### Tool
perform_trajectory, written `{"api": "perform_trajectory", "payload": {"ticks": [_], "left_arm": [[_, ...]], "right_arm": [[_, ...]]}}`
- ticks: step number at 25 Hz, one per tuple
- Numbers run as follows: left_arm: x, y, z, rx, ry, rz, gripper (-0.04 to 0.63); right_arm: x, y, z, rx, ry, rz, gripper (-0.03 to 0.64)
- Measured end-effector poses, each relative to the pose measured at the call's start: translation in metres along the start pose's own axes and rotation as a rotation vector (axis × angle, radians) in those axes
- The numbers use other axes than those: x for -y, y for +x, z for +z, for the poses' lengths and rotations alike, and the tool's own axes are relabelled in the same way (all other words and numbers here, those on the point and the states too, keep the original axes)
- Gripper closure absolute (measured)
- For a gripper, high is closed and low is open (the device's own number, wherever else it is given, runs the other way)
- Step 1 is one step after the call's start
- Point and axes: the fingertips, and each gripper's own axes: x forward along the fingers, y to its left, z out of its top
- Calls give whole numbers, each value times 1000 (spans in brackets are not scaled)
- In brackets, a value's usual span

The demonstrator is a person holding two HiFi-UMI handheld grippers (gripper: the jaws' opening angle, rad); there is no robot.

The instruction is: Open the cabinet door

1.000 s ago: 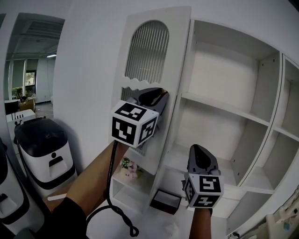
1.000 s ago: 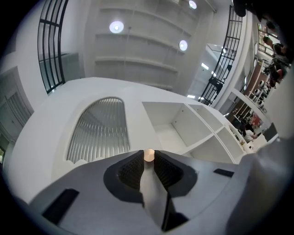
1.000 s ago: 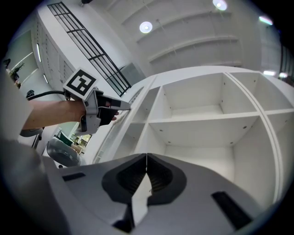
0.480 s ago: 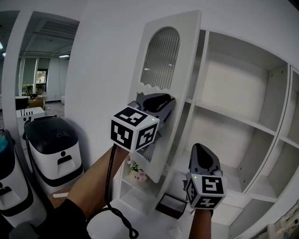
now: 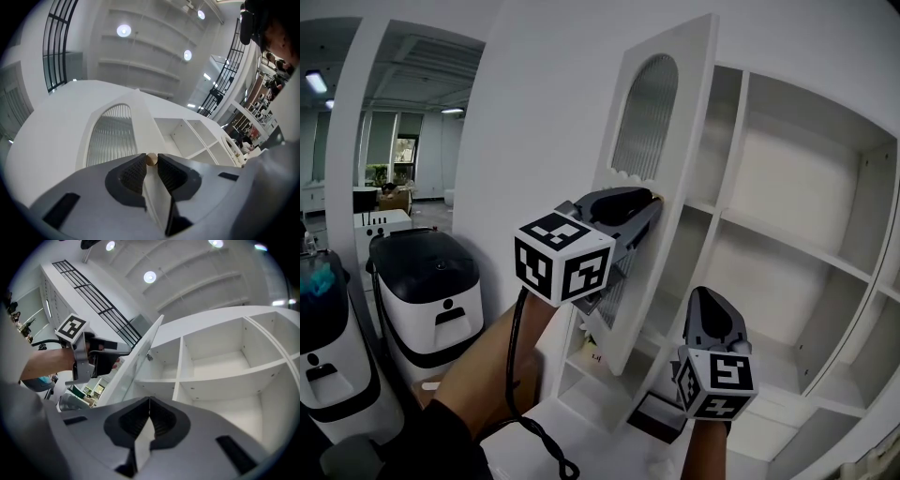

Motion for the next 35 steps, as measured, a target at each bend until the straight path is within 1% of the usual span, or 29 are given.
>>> {"api": "perform_trajectory", "payload": {"ticks": [3, 9, 11, 13, 16, 17, 22, 27, 29, 32, 35], "left_arm": [[-4, -14, 8, 5, -10, -6, 520], [-12, -36, 19, -15, 24, -3, 517], [-15, -43, 21, -30, 51, 3, 520], [-16, -48, 22, -47, 84, 11, 538], [-12, -45, 22, -89, 169, 39, 545], [-10, -42, 21, -101, 183, 43, 545], [-4, -27, 14, -104, 166, 26, 543], [-1, -15, 7, -109, 169, 15, 543], [2, -13, 6, -105, 174, 14, 543], [4, -12, 5, -101, 188, 16, 543], [4, -12, 6, -95, 180, 21, 543]], "right_arm": [[-12, 3, 5, 6, 6, 24, 597], [-38, 15, 13, 30, 27, 77, 597], [-49, 20, 14, 37, 34, 96, 597], [-59, 25, 15, 42, 38, 114, 597], [-67, 31, 16, 48, 45, 129, 597], [-68, 32, 15, 49, 50, 130, 597], [-64, 37, 10, 50, 53, 142, 597], [-59, 41, 2, 47, 37, 143, 597], [-57, 39, 0, 47, 38, 154, 597], [-55, 38, 0, 51, 38, 146, 597], [-55, 38, 2, 60, 54, 145, 597]]}}
